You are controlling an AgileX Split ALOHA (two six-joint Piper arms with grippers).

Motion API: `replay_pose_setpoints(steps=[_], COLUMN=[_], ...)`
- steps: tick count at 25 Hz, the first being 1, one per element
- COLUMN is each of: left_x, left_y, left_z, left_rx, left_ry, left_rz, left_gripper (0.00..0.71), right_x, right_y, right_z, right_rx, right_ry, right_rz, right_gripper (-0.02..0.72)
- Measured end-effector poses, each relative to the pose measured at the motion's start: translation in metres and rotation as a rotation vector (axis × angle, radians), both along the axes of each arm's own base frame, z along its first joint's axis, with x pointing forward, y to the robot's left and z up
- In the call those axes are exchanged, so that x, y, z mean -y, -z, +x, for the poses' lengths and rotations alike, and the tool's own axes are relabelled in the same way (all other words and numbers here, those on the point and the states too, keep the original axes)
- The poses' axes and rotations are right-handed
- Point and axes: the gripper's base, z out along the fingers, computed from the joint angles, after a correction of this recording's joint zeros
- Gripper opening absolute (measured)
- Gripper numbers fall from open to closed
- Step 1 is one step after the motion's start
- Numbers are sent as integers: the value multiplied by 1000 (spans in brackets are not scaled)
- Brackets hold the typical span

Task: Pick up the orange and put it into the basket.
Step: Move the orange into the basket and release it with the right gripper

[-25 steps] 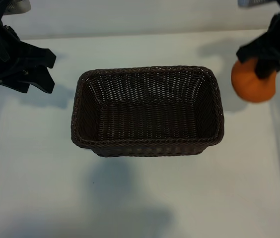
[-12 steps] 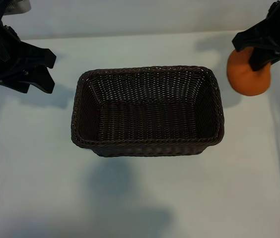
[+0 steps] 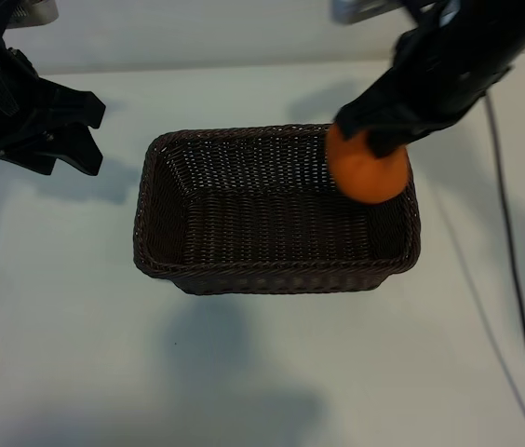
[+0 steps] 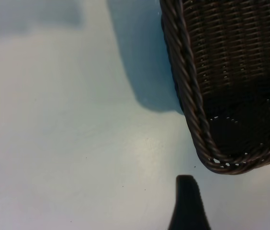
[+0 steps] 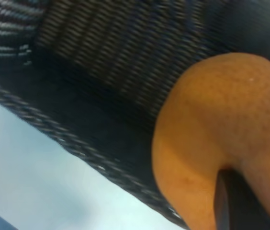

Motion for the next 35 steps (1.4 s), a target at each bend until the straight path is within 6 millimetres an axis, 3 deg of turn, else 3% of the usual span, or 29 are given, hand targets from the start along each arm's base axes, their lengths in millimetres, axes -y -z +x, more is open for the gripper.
replay_pose_setpoints(steps=[6, 18, 30, 35], left_x=[0, 0, 0, 0], left_y=[0, 0, 0, 0], left_z=[0, 0, 0, 0], left_rx=[0, 0, 0, 0], left_ry=[0, 0, 0, 0], left_rz=[0, 0, -1, -1], left_gripper=[527, 527, 527, 527], right_x=[-33, -36, -46, -46], right_y=[14, 20, 84, 91], right_z=[1, 7, 29, 31], right_rx=[23, 47, -76, -82], right_ry=[-66, -69, -68, -68], right_rz=[10, -8, -74, -83], right_gripper=[77, 76, 75, 75])
